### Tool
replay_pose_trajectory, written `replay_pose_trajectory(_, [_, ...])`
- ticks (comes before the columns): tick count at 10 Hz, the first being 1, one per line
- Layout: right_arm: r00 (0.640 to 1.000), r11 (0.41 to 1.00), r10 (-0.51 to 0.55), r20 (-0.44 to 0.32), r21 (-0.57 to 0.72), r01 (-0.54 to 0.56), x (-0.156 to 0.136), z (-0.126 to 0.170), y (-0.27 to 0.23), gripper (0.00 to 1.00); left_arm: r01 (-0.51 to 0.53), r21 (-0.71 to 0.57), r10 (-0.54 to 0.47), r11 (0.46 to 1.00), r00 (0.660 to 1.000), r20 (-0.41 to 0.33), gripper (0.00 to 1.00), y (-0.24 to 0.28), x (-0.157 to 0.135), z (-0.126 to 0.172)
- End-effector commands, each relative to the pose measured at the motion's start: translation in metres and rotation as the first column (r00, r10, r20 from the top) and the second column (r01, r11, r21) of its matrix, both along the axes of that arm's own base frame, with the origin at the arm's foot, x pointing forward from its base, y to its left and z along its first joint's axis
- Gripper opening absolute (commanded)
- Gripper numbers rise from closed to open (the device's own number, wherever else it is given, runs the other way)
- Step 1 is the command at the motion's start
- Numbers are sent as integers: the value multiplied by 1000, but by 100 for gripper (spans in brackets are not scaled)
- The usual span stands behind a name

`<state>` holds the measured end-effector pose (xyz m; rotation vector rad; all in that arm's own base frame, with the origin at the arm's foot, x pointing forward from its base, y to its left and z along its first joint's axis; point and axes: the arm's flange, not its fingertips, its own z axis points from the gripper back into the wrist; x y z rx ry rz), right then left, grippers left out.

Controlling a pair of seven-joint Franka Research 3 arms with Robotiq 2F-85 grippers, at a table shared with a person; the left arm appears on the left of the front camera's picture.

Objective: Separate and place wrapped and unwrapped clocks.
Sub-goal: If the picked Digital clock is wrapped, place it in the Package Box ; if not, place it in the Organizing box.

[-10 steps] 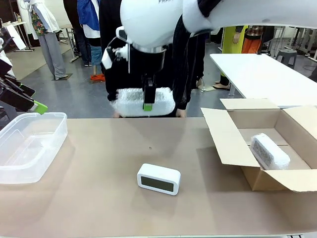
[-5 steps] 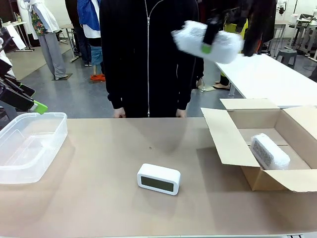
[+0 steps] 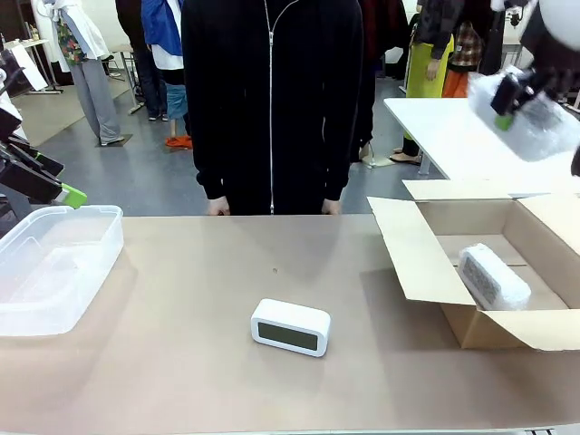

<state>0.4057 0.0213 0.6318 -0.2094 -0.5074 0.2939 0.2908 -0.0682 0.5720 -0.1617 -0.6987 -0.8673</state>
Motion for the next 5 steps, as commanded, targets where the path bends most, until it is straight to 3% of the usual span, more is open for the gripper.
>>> replay_pose_trajectory(1, [999, 1000, 11, 38, -17, -10, 37, -38, -6, 78, 6, -6, -6, 1000, 1000, -2, 100, 0, 0, -1])
replay_pose_trajectory(2, [988, 999, -44, 145, 16, 42, 52, -40, -2, 78, 6, -6, -6, 1000, 1000, -2, 100, 0, 0, -1])
replay_pose_trajectory(3, [1000, 1000, -12, 6, -2, 12, 13, -24, -11, 78, 6, -6, -6, 1000, 1000, -2, 100, 0, 0, -1])
replay_pose_trajectory(5, [1000, 1000, -12, 6, -2, 12, 13, -24, -11, 78, 6, -6, -6, 1000, 1000, -2, 100, 0, 0, -1])
